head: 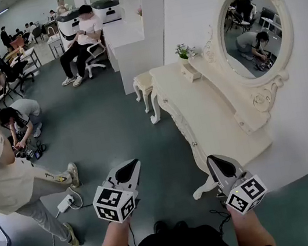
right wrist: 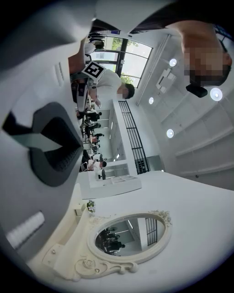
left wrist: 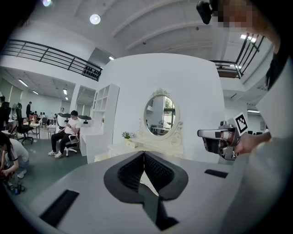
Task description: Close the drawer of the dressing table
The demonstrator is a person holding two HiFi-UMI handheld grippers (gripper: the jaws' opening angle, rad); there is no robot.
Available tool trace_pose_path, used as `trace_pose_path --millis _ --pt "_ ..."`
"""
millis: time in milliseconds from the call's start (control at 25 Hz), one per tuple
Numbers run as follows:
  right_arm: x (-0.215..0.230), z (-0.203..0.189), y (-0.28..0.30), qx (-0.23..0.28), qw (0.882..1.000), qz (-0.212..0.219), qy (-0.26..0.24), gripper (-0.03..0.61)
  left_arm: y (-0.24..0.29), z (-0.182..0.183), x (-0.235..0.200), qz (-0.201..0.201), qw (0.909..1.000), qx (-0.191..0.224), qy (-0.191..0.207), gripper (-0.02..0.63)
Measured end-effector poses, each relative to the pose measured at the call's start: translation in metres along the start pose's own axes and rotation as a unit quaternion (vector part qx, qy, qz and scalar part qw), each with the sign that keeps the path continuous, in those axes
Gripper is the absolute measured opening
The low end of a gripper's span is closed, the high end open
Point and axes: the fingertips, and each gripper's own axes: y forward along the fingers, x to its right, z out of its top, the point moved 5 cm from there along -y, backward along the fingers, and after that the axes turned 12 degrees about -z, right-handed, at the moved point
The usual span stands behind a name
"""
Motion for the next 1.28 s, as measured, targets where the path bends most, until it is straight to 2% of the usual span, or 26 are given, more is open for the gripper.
trace_pose_path --millis 480,680,920,1280 --pt "0.030 -0.007 -0.032 -0.001 1.000 0.020 0.007 0.008 0.030 0.009 0.047 0.009 0.9999 -0.004 0.012 0.006" --pt "0.041 -0.010 -0.042 -0.015 0.999 0.012 -0.034 0.009 0.034 0.003 0.063 0.016 0.9997 -0.015 0.009 0.006" --pt "0.058 -0.011 -0.053 -0.016 0.999 0.027 -0.018 0.009 0.040 -0.005 0.077 0.023 0.9996 -0.015 -0.002 0.006" --pt "0.070 -0.023 -0.047 -0.025 0.999 0.036 0.014 0.011 0.059 -0.008 0.077 0.008 0.9998 -0.017 -0.011 0.006"
